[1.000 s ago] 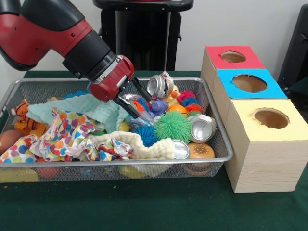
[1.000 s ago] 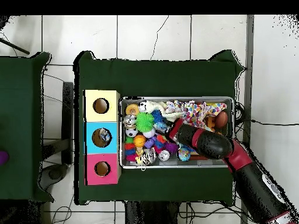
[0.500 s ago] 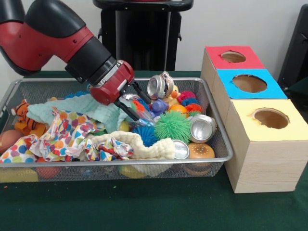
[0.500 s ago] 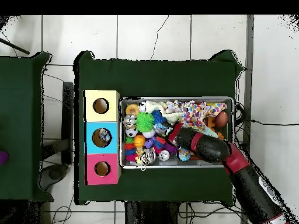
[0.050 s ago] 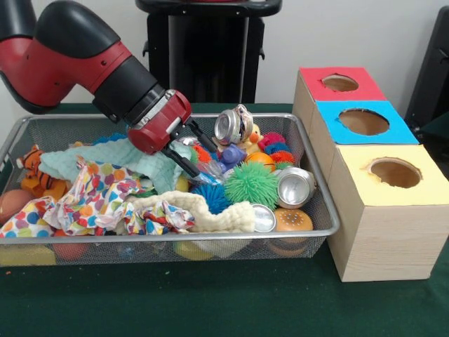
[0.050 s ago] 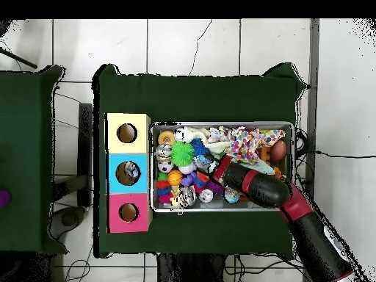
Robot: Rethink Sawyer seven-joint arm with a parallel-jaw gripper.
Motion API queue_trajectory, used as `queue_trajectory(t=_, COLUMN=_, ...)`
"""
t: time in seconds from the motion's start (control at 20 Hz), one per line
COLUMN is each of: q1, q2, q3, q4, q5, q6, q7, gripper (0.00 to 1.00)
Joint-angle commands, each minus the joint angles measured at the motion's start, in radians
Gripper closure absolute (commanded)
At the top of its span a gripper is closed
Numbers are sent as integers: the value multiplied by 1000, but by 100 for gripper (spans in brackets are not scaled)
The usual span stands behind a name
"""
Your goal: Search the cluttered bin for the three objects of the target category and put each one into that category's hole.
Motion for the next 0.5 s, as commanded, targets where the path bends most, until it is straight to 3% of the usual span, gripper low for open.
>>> queue_trajectory(t=0.05, q1=8, q2=86, q3=-51, q4=-92, q5=-130, q6=33, q7=-304, gripper=0)
queue_trajectory(t=0.5, q1=36, q2=56, q3=-40, q4=-92, q5=-151, q6=18, q7=-255, gripper=0)
